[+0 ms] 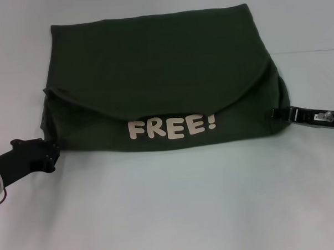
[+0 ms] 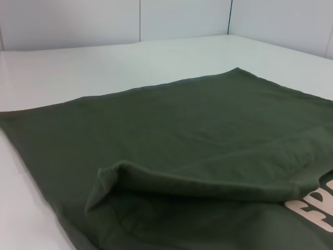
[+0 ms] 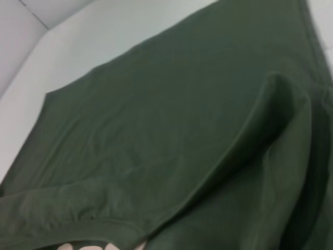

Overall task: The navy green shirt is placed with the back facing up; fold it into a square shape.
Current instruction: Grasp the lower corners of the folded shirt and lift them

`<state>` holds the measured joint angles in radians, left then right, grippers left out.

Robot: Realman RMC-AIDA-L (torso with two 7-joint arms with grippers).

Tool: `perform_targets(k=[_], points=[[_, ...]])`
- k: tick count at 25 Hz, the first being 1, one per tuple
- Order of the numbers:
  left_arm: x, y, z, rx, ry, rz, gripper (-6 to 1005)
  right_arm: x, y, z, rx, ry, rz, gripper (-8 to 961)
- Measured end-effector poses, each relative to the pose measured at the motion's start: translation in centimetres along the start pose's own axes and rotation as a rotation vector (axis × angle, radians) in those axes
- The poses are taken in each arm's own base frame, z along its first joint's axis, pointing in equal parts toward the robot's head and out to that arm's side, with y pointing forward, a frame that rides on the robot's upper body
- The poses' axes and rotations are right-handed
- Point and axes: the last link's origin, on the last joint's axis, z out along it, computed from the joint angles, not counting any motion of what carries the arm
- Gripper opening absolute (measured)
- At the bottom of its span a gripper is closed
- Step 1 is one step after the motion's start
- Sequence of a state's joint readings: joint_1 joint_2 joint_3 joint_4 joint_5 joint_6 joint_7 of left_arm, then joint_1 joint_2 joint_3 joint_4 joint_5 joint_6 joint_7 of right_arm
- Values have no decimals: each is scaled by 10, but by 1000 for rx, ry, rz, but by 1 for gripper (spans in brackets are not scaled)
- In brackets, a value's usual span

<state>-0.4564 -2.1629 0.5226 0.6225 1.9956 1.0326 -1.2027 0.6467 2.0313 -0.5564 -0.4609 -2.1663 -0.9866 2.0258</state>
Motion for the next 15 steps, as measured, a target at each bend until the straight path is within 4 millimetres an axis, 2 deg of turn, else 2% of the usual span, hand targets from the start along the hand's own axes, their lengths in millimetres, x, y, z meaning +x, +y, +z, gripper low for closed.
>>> perform_targets(k=[4,6,12,15], points=[[-1,0,0,1,0,-4,53,2,-2,-3,-7,0,-4,448],[-1,0,0,1,-1,-8,54,3,-4,-6,-9,1,-3,205],[-1,-1,-2,5,-1,-27,54,7,-9,-11,-7,4,-8,36],[-2,-1,-3,3,1,-44,54,11,-10,-14,-17,10,-15,36]])
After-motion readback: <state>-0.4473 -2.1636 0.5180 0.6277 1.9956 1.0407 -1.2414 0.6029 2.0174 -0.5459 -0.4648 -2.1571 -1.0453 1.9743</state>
